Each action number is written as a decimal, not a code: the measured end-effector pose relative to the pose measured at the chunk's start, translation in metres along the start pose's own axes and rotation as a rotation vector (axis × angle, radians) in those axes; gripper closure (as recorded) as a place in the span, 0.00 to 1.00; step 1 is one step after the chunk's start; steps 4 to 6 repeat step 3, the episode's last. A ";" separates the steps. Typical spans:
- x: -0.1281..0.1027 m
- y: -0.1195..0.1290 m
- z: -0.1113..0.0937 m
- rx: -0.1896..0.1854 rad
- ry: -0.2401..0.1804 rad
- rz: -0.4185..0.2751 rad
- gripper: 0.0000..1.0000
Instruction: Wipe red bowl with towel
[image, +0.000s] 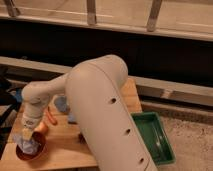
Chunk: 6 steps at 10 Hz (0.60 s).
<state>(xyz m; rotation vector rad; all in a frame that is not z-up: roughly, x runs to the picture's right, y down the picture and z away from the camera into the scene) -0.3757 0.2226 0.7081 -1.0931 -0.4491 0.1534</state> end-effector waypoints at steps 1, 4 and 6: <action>0.003 0.006 0.001 0.002 -0.004 0.018 1.00; 0.025 0.025 -0.004 0.018 0.001 0.065 1.00; 0.025 0.025 -0.004 0.018 0.001 0.065 1.00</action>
